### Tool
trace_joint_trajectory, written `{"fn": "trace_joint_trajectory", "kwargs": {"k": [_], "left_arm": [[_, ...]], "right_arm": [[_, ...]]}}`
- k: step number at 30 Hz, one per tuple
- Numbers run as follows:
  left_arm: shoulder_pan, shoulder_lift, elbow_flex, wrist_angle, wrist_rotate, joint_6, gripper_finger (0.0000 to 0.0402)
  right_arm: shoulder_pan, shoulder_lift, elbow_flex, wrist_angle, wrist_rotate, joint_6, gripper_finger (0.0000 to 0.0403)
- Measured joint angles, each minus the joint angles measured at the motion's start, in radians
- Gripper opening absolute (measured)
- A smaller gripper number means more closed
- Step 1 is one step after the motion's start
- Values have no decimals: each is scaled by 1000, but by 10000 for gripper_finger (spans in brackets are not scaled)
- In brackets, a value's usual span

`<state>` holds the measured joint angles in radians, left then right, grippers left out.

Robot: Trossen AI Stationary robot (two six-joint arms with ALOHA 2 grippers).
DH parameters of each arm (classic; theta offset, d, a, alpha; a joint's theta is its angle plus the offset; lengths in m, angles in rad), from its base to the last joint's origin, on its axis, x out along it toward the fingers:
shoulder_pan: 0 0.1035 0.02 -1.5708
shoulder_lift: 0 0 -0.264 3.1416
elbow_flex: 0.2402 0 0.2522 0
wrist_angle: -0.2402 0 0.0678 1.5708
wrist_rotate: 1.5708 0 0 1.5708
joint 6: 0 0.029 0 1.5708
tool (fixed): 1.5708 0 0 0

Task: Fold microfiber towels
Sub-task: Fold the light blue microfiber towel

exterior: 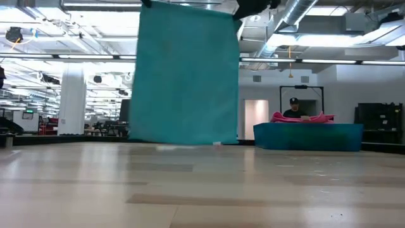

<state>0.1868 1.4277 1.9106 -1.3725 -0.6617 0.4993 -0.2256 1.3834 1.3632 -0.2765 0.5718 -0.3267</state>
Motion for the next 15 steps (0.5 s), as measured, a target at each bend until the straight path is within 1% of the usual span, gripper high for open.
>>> {"fn": "trace_joint_trajectory", "kwargs": {"k": [4,6,8,11,15], "left_arm": [[77,-1,0,120,3,119,2],[93,-4,0,189,-5,197,2],[100,-6,1,239,1,239,1],[99,-4,0,215,59,217,1],[82,-5,-68,136,163,80,1]], "right_arm": [[-24,-3,26,0,7,-31,0],[-25,-3,31,12,17,-65,0],[-21,-3,33,25,34,-71,0],[0,-3,33,-17,36,-30,0],[52,-3,11,-87,28,30,0]]}}
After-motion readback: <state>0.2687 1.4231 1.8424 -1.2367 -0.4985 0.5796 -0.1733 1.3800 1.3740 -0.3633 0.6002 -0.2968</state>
